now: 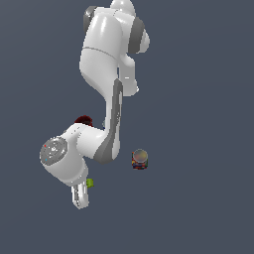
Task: Pick up a designated object from a clutter of objects.
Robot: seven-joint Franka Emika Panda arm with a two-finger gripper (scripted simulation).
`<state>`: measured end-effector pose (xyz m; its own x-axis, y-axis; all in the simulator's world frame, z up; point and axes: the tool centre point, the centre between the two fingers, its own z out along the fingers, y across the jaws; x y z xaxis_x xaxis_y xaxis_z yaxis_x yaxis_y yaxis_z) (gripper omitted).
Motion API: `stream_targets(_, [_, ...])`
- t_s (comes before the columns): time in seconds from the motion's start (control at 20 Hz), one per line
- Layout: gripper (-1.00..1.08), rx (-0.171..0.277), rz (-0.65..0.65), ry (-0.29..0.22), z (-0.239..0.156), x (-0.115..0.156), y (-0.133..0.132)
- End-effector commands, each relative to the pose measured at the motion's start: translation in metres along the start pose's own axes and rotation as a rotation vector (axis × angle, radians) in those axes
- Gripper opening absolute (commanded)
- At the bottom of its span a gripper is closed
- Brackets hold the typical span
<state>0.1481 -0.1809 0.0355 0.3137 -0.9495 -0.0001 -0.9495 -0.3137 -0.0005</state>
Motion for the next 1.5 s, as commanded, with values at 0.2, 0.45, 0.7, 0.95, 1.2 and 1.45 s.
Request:
stream_targets(0.2, [1.00, 0.000, 0.002, 0.000, 0.023, 0.000, 0.000])
stream_targets(0.45, [-1.00, 0.000, 0.002, 0.000, 0.023, 0.000, -0.001])
stream_targets(0.7, [-1.00, 0.000, 0.002, 0.000, 0.023, 0.000, -0.001])
stream_targets(0.95, [-1.00, 0.000, 0.002, 0.000, 0.023, 0.000, 0.000])
stream_targets(1.2, [-1.00, -0.001, 0.002, 0.000, 0.017, -0.002, 0.001])
stream_targets(1.45, [-1.00, 0.000, 0.002, -0.001, 0.001, -0.007, 0.006])
